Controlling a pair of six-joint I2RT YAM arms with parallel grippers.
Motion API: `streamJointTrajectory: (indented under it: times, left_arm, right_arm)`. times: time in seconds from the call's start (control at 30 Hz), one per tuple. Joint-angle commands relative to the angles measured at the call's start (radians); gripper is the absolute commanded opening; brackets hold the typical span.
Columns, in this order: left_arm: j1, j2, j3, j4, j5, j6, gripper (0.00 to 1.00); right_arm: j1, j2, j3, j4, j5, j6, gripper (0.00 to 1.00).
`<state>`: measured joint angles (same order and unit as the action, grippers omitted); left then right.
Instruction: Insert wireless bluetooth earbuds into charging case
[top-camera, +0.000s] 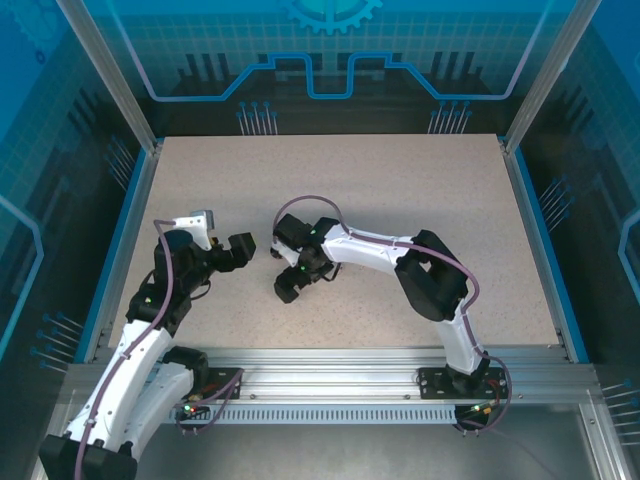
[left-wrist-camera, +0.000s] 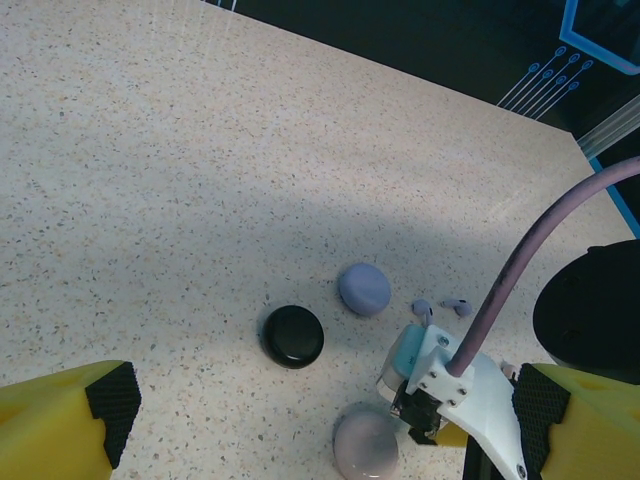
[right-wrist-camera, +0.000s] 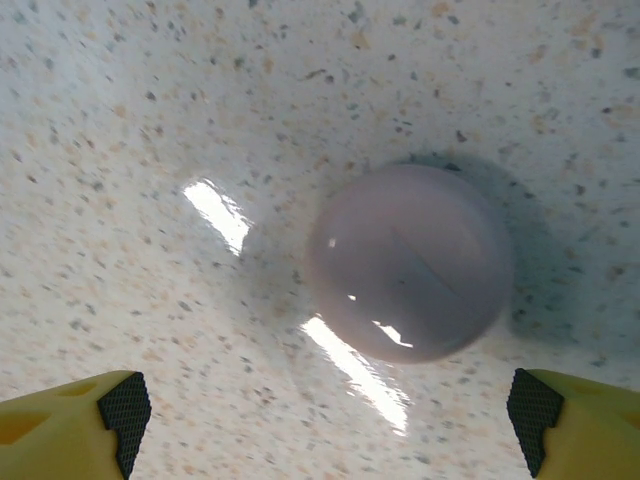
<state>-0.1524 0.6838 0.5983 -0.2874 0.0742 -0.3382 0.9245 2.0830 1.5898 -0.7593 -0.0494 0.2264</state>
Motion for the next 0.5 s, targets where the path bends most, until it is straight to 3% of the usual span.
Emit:
streamJointTrajectory:
  times: [0.0,0.3,0.47]
  left_arm:
    - [0.006,-0.023,0.012,-0.028,-0.020,0.004,0.99]
    - [0.006,-0.081,0.030,-0.095,-0.068,0.002,0.99]
    - [0.006,-0.125,0.032,-0.136,-0.130,-0.031,0.99]
  right_arm:
    - [0.017,-0.015,0.046,-0.043,0.092,-0.158,0.96]
    - [0.019,0.055,0.103,-0.046,0.091,-0.525,0.97]
    - [0.020,0.107,0.150,-0.099,0.081,-0.654,0.97]
